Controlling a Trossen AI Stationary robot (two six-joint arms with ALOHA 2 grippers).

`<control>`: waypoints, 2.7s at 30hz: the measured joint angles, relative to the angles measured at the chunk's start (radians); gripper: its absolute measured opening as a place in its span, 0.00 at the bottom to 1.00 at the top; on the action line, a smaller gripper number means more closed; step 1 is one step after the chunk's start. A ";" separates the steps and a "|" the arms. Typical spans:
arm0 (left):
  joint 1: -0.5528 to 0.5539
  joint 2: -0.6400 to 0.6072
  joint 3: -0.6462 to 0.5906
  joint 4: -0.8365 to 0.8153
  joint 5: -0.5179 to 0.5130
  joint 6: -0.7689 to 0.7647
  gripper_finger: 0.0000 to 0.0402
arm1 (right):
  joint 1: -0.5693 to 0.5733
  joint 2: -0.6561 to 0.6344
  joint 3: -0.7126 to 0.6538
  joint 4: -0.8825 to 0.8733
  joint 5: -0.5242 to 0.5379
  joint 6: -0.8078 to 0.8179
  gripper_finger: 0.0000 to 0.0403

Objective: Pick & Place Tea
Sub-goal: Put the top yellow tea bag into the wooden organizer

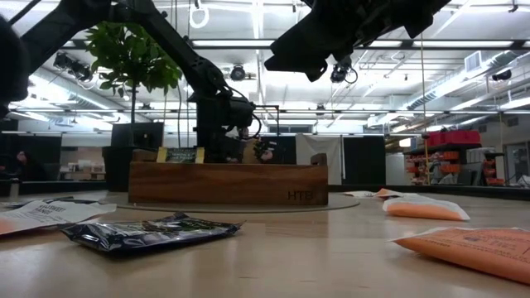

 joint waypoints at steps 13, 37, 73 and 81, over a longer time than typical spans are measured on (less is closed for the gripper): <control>0.002 0.004 -0.003 -0.027 0.026 0.001 0.02 | 0.000 0.000 0.000 0.000 0.000 0.006 0.48; 0.029 -0.037 0.106 -0.121 -0.099 0.034 0.67 | 0.001 0.000 0.000 -0.023 0.000 0.016 0.48; 0.066 0.065 0.109 -0.171 -0.089 0.039 0.23 | -0.015 0.000 0.000 -0.016 -0.001 0.016 0.48; 0.037 0.001 0.105 -0.244 -0.156 -0.033 0.02 | -0.015 0.000 0.000 -0.016 -0.001 0.016 0.48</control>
